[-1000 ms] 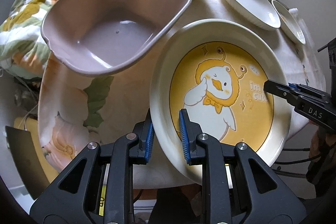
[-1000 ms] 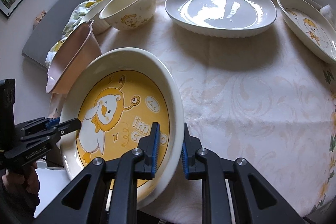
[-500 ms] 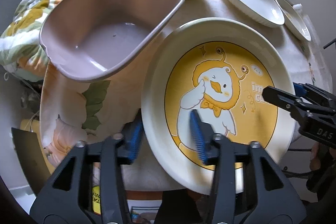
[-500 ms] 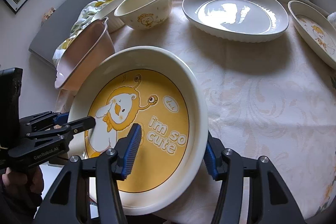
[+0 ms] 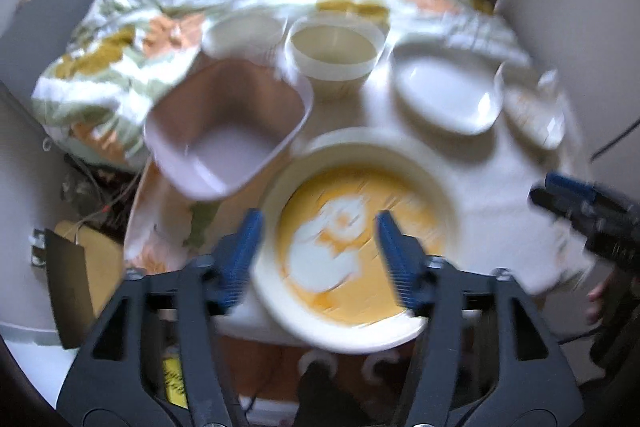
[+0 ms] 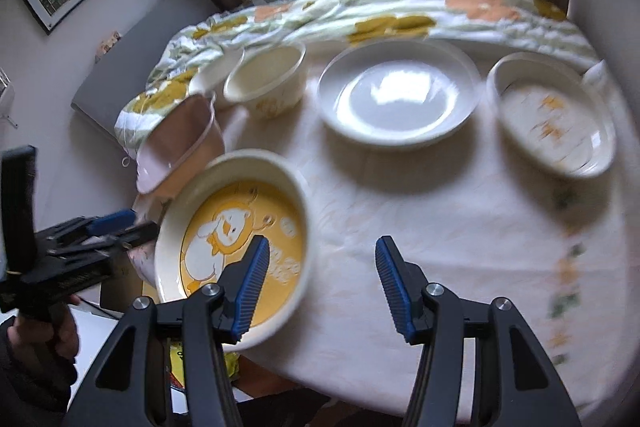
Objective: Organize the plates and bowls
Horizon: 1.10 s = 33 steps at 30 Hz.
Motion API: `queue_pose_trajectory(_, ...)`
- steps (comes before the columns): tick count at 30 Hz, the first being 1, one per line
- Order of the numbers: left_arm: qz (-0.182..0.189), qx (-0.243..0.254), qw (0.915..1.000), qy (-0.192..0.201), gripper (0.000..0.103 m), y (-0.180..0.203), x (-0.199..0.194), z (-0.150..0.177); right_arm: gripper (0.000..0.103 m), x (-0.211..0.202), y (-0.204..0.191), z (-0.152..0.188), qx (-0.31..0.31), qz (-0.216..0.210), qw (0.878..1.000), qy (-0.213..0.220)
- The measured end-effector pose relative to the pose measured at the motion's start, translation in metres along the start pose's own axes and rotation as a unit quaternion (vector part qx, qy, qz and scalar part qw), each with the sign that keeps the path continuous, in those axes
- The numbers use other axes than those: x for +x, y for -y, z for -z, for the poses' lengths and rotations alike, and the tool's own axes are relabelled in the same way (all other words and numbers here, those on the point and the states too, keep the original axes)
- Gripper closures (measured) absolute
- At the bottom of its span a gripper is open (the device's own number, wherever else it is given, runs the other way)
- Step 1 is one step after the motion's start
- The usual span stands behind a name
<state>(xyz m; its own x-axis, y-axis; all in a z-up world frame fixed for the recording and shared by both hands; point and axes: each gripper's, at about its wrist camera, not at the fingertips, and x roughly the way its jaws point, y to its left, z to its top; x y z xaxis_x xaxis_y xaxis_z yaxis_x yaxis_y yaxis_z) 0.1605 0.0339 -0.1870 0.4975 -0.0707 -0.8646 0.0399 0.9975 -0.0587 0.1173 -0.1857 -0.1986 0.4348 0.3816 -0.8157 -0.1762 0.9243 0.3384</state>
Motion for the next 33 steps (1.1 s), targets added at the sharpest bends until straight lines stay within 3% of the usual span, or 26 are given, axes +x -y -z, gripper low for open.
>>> queue_pose_trajectory(1, -0.002, -0.007, 0.9999, 0.015, 0.0, 0.007, -0.008, -0.007, 0.016, -0.01, 0.005, -0.006, -0.006, -0.001, 1.0, 0.006)
queue_pose_trajectory(2, -0.002, -0.013, 0.9991, 0.039, 0.001, 0.015, -0.018, -0.012, 0.0, -0.018, 0.01, -0.012, -0.012, 0.0, 1.0, 0.011)
queue_pose_trajectory(3, 0.002, -0.017, 0.9982, 0.057, 0.001, 0.026, -0.024, -0.016, 0.0, -0.027, 0.015, -0.019, -0.023, 0.002, 1.0, 0.02)
queue_pose_trajectory(7, 0.028, -0.051, 0.9965, 0.06, 0.001, 0.057, -0.017, -0.037, 0.0, -0.05, 0.035, -0.045, -0.07, 0.025, 0.997, 0.035)
queue_pose_trajectory(10, 0.054, -0.092, 0.9934, 0.044, 0.001, 0.072, 0.0, -0.05, 0.0, -0.054, 0.056, -0.073, -0.087, 0.036, 0.995, 0.019)
queue_pose_trajectory(14, 0.083, -0.129, 0.988, 0.016, 0.001, 0.081, 0.032, -0.065, 0.0, -0.054, 0.079, -0.107, -0.109, 0.013, 0.994, 0.026)
queue_pose_trajectory(20, 0.08, -0.136, 0.9871, -0.024, 0.004, 0.09, 0.089, -0.082, 0.0, -0.007, 0.099, -0.148, -0.142, 0.005, 0.99, -0.022)
queue_pose_trajectory(24, 0.071, -0.143, 0.9848, -0.069, 0.023, 0.09, 0.135, -0.088, 0.0, 0.041, 0.115, -0.164, -0.138, -0.01, 0.988, -0.069)
queue_pose_trajectory(26, 0.069, -0.144, 0.9836, -0.084, 0.03, 0.089, 0.154, -0.09, 0.005, 0.067, 0.122, -0.169, -0.141, -0.013, 0.986, -0.088)
queue_pose_trajectory(29, 0.062, -0.141, 0.9824, -0.106, 0.043, 0.089, 0.178, -0.092, 0.028, 0.098, 0.126, -0.173, -0.155, -0.019, 0.981, -0.112)
queue_pose_trajectory(33, 0.058, -0.143, 0.9807, -0.12, 0.053, 0.089, 0.199, -0.093, 0.041, 0.128, 0.123, -0.176, -0.189, -0.025, 0.972, -0.135)
